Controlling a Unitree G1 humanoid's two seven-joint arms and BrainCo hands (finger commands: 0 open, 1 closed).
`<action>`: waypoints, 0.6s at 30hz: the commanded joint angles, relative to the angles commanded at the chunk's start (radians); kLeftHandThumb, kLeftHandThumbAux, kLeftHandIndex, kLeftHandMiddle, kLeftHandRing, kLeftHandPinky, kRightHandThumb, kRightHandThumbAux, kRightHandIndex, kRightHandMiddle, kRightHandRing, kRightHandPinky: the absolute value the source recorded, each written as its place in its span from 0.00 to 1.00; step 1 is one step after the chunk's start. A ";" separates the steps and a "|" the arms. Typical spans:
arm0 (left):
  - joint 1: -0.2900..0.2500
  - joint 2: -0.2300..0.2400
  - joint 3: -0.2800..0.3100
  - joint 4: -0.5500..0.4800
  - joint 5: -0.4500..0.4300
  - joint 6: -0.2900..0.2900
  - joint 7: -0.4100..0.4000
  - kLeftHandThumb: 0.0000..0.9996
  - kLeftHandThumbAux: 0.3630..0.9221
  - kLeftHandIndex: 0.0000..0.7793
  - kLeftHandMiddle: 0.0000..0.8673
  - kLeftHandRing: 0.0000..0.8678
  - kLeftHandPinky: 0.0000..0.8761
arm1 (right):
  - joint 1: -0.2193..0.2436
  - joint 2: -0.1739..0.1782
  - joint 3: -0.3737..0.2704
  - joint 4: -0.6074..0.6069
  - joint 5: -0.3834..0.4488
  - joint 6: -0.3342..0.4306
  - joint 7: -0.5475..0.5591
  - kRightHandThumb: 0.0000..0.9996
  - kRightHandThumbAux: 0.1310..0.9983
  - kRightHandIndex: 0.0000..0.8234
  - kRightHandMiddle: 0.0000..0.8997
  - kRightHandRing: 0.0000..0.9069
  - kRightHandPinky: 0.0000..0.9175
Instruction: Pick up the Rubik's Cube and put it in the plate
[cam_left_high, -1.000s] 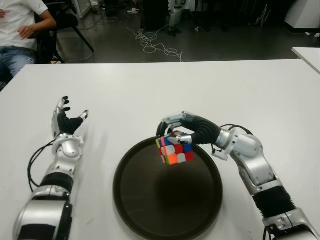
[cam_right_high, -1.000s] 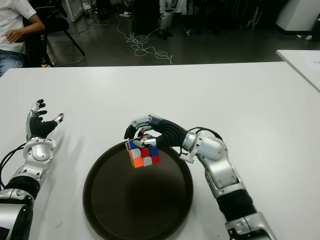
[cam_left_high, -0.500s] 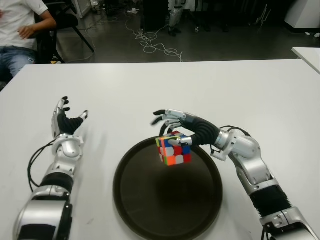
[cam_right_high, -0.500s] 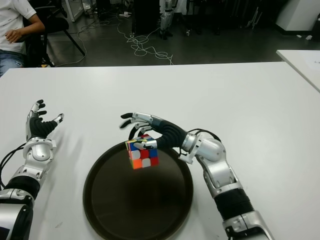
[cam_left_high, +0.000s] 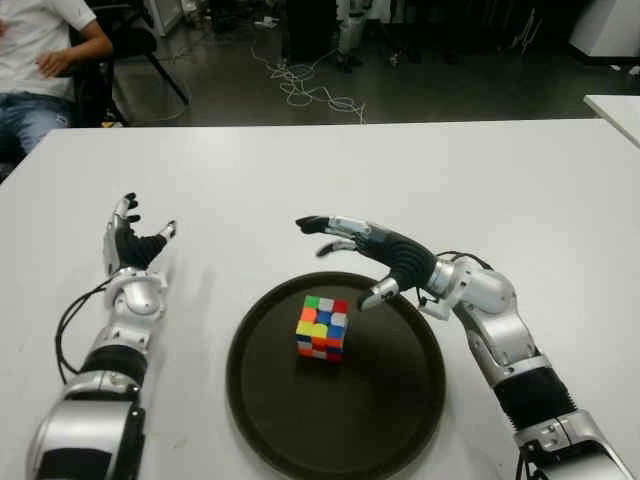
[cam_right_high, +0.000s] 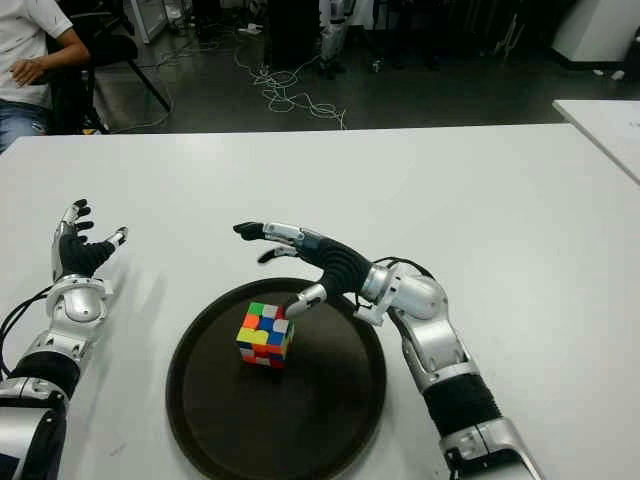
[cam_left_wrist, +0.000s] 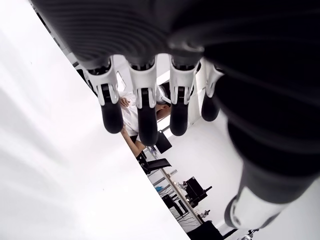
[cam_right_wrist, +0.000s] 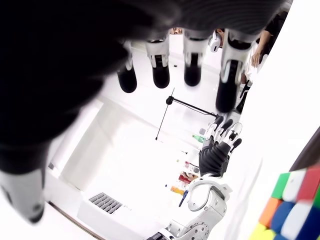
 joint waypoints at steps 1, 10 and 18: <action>0.001 -0.001 0.001 0.000 -0.001 -0.001 -0.001 0.30 0.70 0.13 0.19 0.20 0.22 | 0.000 -0.002 0.001 0.000 -0.006 -0.002 -0.003 0.00 0.51 0.00 0.00 0.00 0.00; 0.000 0.003 -0.003 0.004 0.001 0.003 0.001 0.26 0.69 0.13 0.19 0.20 0.20 | 0.002 -0.008 0.002 -0.020 0.010 0.034 0.011 0.00 0.53 0.00 0.00 0.00 0.00; 0.000 0.005 -0.010 -0.002 0.014 0.014 0.012 0.25 0.69 0.13 0.18 0.19 0.20 | 0.001 0.001 -0.002 -0.011 0.002 0.018 -0.001 0.00 0.55 0.00 0.00 0.00 0.00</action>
